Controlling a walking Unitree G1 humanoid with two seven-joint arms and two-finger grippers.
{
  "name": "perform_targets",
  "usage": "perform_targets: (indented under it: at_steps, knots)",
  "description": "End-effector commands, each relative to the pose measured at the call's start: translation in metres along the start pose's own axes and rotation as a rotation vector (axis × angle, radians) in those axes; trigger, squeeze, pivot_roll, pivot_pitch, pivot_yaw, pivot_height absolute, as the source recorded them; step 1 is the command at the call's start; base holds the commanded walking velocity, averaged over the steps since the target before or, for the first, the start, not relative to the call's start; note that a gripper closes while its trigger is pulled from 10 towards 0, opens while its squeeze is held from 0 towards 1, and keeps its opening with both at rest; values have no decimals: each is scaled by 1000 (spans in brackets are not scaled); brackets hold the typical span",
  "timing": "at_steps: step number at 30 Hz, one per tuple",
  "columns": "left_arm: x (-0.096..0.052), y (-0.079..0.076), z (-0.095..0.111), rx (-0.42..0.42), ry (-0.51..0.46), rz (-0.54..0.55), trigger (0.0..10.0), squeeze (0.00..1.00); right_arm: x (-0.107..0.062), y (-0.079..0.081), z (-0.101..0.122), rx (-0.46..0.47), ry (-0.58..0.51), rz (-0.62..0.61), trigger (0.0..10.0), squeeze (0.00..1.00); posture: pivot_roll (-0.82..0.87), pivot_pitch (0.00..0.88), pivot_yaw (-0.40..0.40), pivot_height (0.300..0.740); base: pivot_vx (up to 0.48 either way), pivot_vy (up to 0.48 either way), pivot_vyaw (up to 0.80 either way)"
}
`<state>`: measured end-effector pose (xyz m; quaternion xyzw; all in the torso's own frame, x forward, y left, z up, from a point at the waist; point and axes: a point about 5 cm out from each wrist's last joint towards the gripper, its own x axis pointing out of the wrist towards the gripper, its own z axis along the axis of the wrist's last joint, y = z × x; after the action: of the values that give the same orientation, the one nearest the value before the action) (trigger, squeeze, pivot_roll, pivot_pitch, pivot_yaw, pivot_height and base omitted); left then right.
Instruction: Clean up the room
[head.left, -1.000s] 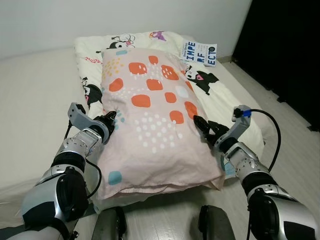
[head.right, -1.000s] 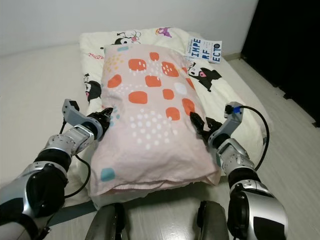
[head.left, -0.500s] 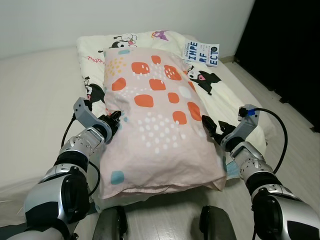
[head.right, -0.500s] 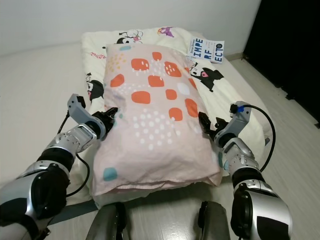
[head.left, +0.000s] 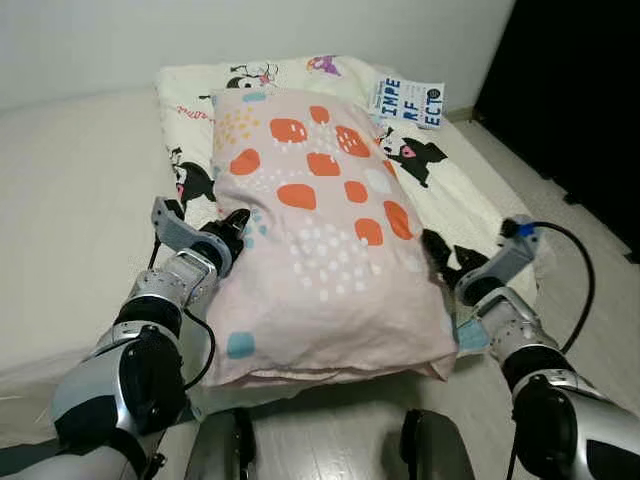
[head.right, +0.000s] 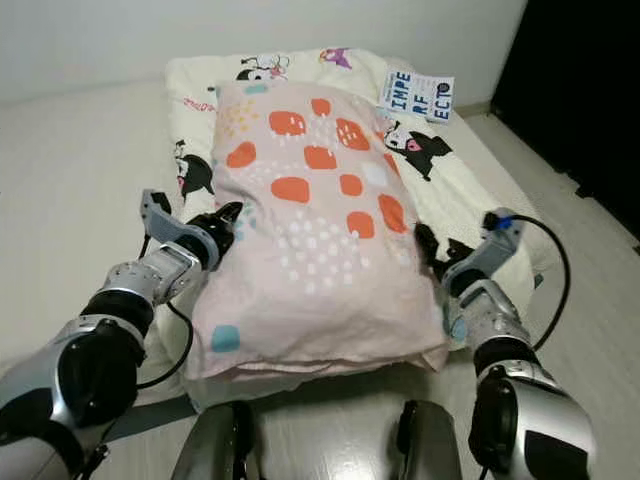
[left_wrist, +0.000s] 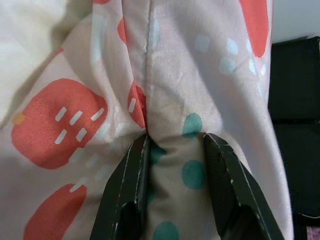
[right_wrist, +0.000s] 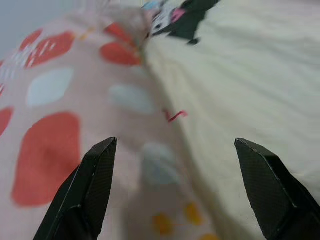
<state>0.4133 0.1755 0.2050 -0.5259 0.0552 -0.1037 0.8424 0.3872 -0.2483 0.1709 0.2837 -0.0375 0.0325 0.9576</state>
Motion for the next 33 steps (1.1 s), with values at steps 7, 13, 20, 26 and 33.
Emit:
perform_targets:
  at_steps: [7, 13, 20, 26, 33]
  knots:
    - [-1, -6, 12, 12, -19, -63, 10000, 0, -8, -16, -4, 49, 22, -83, 10000, 0, 90, 357, 40, 553, 0, 0, 0]
    - [-3, -9, 20, -77, -72, -110, 10000, 0, -9, -17, -6, 54, 28, -83, 10000, 0, 87, 360, 41, 553, 0, 0, 0]
    - [1, -9, -21, 113, 125, -184, 10000, 1000, -9, -15, -11, 55, 41, -72, 10000, 0, 87, 361, 43, 553, 0, 0, 0]
    - [2, -13, -27, 12, 119, -226, 10000, 1000, -9, -15, -13, 58, 46, -72, 10000, 0, 85, 363, 46, 553, 0, 0, 0]
    - [3, -18, -29, -16, 156, -272, 10000, 1000, -10, -15, -16, 48, 60, -76, 10000, 0, 91, 363, 45, 553, 0, 0, 0]
